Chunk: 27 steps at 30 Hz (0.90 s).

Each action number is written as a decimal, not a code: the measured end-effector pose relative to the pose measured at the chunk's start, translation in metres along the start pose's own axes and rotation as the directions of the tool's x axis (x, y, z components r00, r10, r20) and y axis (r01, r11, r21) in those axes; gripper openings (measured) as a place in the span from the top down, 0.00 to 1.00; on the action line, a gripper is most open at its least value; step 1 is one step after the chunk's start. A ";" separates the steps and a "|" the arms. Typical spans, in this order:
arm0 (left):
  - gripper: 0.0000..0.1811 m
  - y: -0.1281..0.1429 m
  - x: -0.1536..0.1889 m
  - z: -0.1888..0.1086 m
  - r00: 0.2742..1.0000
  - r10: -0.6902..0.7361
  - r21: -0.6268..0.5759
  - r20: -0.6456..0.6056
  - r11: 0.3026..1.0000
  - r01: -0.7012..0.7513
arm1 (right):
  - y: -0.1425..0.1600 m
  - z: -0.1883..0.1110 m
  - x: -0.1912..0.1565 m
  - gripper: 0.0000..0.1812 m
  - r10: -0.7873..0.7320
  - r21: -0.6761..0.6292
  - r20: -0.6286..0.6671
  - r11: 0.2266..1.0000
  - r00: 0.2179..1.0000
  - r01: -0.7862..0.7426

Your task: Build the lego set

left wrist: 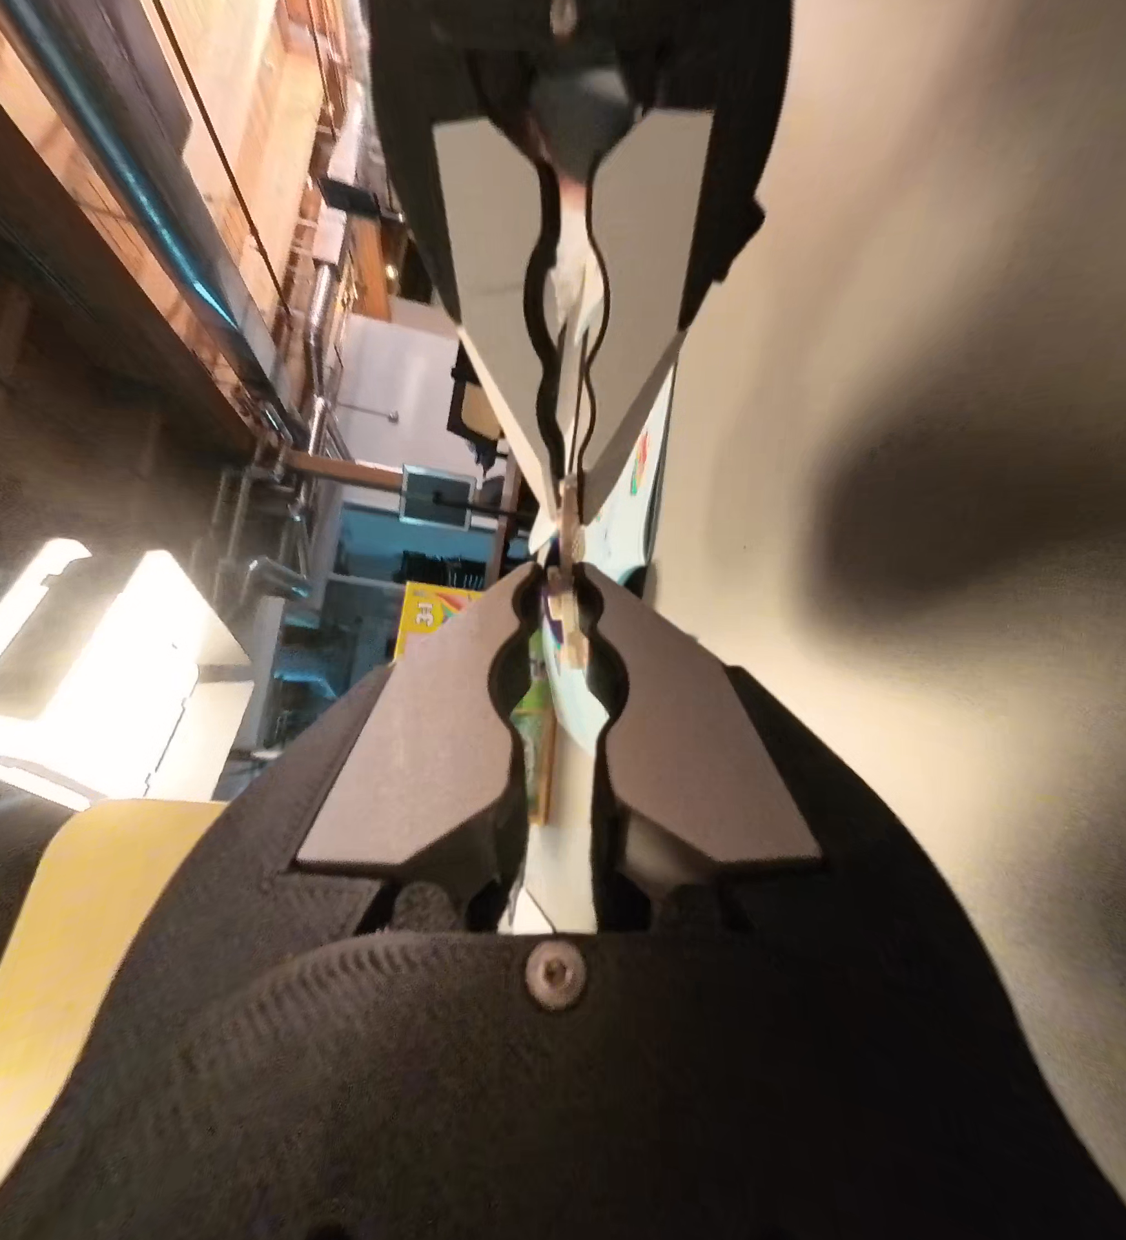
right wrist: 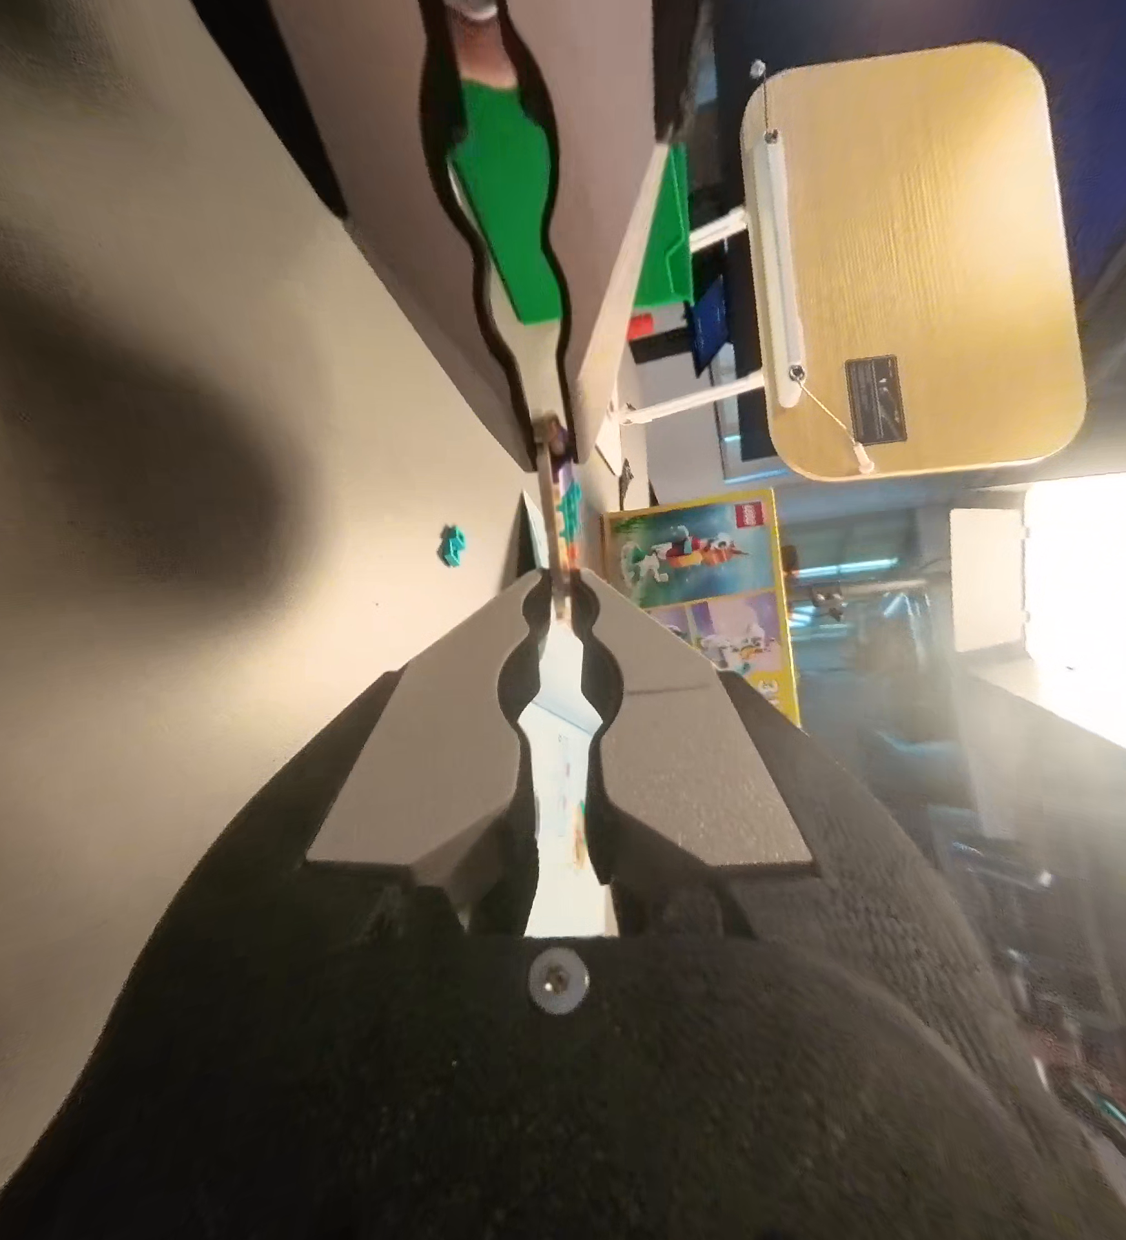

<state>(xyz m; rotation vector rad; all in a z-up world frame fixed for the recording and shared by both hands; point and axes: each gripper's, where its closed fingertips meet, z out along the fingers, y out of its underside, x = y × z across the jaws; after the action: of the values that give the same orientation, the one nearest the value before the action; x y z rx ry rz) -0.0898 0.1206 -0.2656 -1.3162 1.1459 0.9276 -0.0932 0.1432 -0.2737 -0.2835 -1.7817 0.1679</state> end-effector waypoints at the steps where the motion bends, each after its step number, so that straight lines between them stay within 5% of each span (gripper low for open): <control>1: 0.95 -0.002 -0.001 -0.001 1.000 -0.001 0.016 0.004 1.000 0.001 | -0.001 -0.001 0.000 0.98 0.015 0.022 0.000 1.000 1.000 -0.015; 4: 0.94 -0.007 -0.006 -0.004 0.996 -0.088 0.068 0.008 0.994 0.087 | -0.006 -0.006 0.000 0.98 0.056 0.098 0.006 0.994 0.998 -0.057; 8: 0.78 0.002 0.001 -0.002 0.991 -0.114 0.007 -0.063 0.993 0.115 | -0.016 -0.014 0.001 0.98 0.126 0.212 0.052 0.968 0.991 -0.134; 11: 0.94 -0.006 -0.003 -0.007 0.999 -0.039 0.058 -0.021 0.997 0.040 | -0.024 -0.018 -0.001 0.98 0.126 0.269 0.083 0.952 0.989 -0.144; 16: 0.95 0.016 -0.005 -0.012 0.995 0.103 -0.056 -0.006 0.993 -0.103 | -0.020 -0.014 0.001 0.90 0.236 0.271 0.130 0.926 0.963 -0.264; 18: 0.95 0.041 -0.004 -0.011 0.984 0.175 -0.160 -0.023 0.971 -0.176 | -0.001 0.001 -0.007 0.89 0.400 0.132 0.251 0.888 0.882 -0.440; 21: 0.95 0.070 0.006 -0.010 0.972 0.213 -0.251 -0.098 0.940 -0.231 | 0.015 0.024 -0.023 0.87 0.640 -0.108 0.406 0.742 0.652 -0.662; 24: 0.95 0.079 0.012 -0.010 0.967 0.216 -0.284 -0.135 0.927 -0.247 | 0.020 0.042 -0.035 0.87 0.751 -0.264 0.458 0.625 0.475 -0.734; 27: 0.95 0.080 0.014 -0.010 0.966 0.209 -0.285 -0.149 0.927 -0.244 | 0.021 0.052 -0.044 0.89 0.783 -0.345 0.480 0.584 0.396 -0.735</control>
<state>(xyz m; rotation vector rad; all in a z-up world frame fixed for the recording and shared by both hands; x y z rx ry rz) -0.1653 0.1153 -0.2972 -1.5199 1.3044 1.2479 -0.1328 0.1532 -0.3326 -1.2490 -2.1462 0.9573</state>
